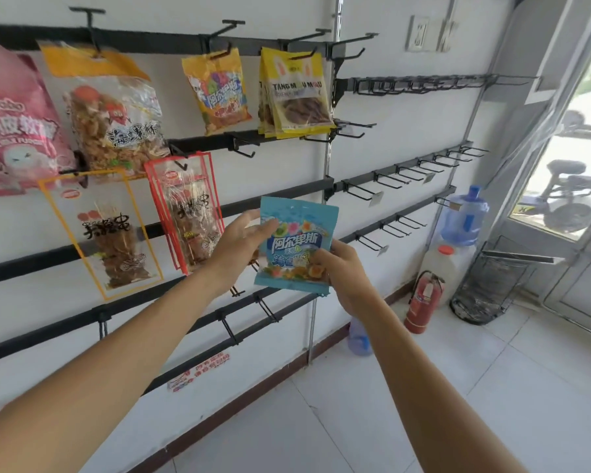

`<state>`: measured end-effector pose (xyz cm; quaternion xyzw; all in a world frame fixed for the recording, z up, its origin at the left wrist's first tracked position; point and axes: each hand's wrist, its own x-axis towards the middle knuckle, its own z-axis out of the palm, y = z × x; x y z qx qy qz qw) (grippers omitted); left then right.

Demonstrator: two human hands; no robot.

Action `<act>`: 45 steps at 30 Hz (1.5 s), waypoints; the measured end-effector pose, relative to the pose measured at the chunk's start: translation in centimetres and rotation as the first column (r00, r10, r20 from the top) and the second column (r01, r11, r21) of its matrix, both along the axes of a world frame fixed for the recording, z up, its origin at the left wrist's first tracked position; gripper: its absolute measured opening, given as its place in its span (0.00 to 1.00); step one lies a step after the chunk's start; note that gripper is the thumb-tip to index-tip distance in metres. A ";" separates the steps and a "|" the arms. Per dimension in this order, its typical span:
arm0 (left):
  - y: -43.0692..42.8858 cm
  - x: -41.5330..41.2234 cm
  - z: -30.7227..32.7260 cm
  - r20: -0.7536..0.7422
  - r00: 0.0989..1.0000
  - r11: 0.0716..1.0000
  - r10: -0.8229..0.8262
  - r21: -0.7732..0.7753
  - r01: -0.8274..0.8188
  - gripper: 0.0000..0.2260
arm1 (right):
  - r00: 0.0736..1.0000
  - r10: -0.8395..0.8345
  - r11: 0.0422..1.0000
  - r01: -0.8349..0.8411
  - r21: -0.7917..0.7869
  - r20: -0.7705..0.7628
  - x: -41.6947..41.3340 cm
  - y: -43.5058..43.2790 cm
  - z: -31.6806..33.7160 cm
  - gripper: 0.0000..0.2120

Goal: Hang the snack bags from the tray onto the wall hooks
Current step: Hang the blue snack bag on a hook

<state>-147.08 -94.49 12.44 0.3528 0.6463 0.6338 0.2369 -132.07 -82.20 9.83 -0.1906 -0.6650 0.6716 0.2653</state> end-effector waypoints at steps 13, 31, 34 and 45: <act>8.8 -6.4 3.8 -0.151 0.988 0.999 0.040 -0.001 -0.040 0.05 | 0.989 -0.071 0.988 0.088 0.124 -0.129 -6.8 9.1 6.1 0.05; 24.7 -5.7 10.5 -0.803 0.512 0.934 0.303 0.145 -0.326 0.22 | 0.974 0.011 0.977 0.037 0.209 -0.225 -10.2 30.4 15.4 0.02; 26.3 -5.5 11.3 -0.951 0.115 0.879 0.287 0.214 -0.426 0.24 | 0.969 0.063 0.975 -0.009 0.220 -0.237 -11.2 33.1 16.8 0.02; 30.5 -7.6 14.8 -0.977 -0.085 0.842 0.194 0.210 -0.497 0.25 | 0.922 0.199 0.960 -0.116 0.254 -0.333 -17.1 37.5 21.7 0.06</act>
